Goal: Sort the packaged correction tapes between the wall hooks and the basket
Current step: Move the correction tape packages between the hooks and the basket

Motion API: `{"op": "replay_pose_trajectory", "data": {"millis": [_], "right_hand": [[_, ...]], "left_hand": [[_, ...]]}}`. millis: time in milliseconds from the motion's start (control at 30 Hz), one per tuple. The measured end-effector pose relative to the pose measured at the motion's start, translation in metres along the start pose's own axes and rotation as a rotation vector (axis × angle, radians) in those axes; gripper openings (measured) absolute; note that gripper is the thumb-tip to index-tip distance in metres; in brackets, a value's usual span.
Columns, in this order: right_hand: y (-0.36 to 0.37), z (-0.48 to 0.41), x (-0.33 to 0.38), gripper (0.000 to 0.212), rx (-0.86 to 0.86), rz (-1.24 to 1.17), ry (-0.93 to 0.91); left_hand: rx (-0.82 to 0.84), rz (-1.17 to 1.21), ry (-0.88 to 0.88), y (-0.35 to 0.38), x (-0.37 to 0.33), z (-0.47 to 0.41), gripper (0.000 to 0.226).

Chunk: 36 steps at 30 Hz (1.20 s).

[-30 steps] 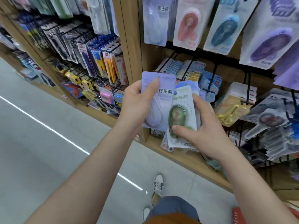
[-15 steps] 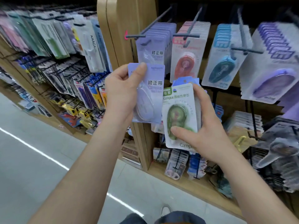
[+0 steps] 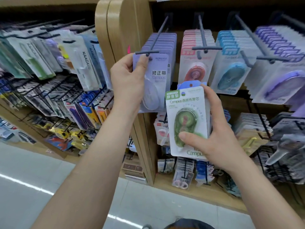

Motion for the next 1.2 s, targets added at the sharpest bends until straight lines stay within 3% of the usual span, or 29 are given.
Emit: {"op": "replay_pose_trajectory", "data": {"millis": [167, 267, 400, 467, 567, 667, 867, 933, 1033, 1100, 1200], "right_hand": [[0.007, -0.004, -0.001, 0.098, -0.019, -0.095, 0.008], [0.009, -0.006, -0.007, 0.100, -0.048, -0.133, 0.042], [0.008, -0.009, -0.014, 0.105, -0.087, -0.202, 0.075], [0.006, -0.010, -0.017, 0.104, -0.112, -0.227, 0.094], [0.005, -0.012, -0.021, 0.101, -0.115, -0.291, 0.104], [0.006, -0.015, -0.020, 0.100, -0.101, -0.347, 0.098], [0.008, -0.018, -0.018, 0.096, -0.089, -0.374, 0.115], [0.008, -0.017, -0.017, 0.083, -0.100, -0.336, 0.129], [0.010, -0.015, -0.013, 0.070, -0.153, -0.129, 0.136], [0.013, -0.013, -0.008, 0.069, -0.151, 0.048, 0.165], [0.014, -0.012, -0.005, 0.080, -0.015, 0.129, 0.185]], "left_hand": [[0.064, -0.131, -0.049, 0.007, 0.019, -0.007, 0.020], [0.082, -0.073, -0.075, 0.007, 0.020, -0.004, 0.010], [0.174, -0.159, -0.064, 0.001, 0.028, 0.025, 0.054], [0.127, -0.215, -0.019, -0.005, 0.035, 0.034, 0.066], [0.017, -0.281, 0.083, -0.009, 0.030, 0.030, 0.052], [0.010, -0.534, 0.209, -0.001, 0.025, 0.022, 0.035], [0.104, -0.776, 0.193, -0.002, 0.022, 0.028, 0.040], [0.231, -0.588, 0.093, -0.003, 0.024, 0.051, 0.041], [0.513, -0.016, -0.409, 0.022, 0.040, 0.107, 0.040], [0.525, 0.098, -0.554, 0.027, 0.046, 0.125, 0.041], [0.399, 0.253, -0.652, 0.024, 0.053, 0.123, 0.040]]}}
Point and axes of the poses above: each hand's wrist, its own z-axis away from the middle knuckle, its own y-axis out of the palm, x = y × z, the point moved 9 cm from there along -z, towards the middle knuckle, and after that the axes turned 2 degrees about z, right-handed, at the moved point
